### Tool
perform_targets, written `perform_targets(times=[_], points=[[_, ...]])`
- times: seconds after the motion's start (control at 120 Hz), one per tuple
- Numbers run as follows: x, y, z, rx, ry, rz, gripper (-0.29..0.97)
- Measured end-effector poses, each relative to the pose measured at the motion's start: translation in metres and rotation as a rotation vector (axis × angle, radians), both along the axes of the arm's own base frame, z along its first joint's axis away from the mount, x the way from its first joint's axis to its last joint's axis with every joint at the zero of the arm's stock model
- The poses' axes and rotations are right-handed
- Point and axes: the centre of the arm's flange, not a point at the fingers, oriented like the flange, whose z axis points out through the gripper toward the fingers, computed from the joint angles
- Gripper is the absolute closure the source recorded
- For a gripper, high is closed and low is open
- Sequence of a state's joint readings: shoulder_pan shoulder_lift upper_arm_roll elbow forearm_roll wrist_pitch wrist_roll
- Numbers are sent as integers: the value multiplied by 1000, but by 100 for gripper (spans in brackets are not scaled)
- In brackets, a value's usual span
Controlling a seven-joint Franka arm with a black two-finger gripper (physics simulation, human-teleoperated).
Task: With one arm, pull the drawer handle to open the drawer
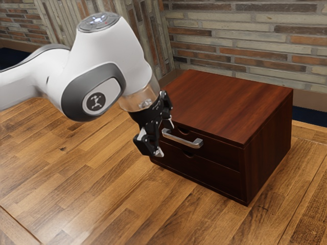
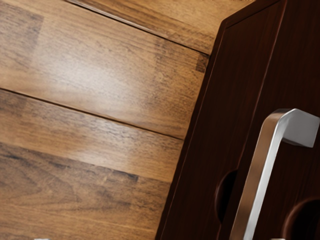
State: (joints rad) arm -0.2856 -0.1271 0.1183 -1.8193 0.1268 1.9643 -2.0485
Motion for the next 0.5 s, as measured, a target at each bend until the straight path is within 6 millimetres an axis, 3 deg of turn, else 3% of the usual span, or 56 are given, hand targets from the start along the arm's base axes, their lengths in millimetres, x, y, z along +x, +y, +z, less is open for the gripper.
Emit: perform_targets(times=[0.5], points=[[7,-1,-23,27,40,-44,14]])
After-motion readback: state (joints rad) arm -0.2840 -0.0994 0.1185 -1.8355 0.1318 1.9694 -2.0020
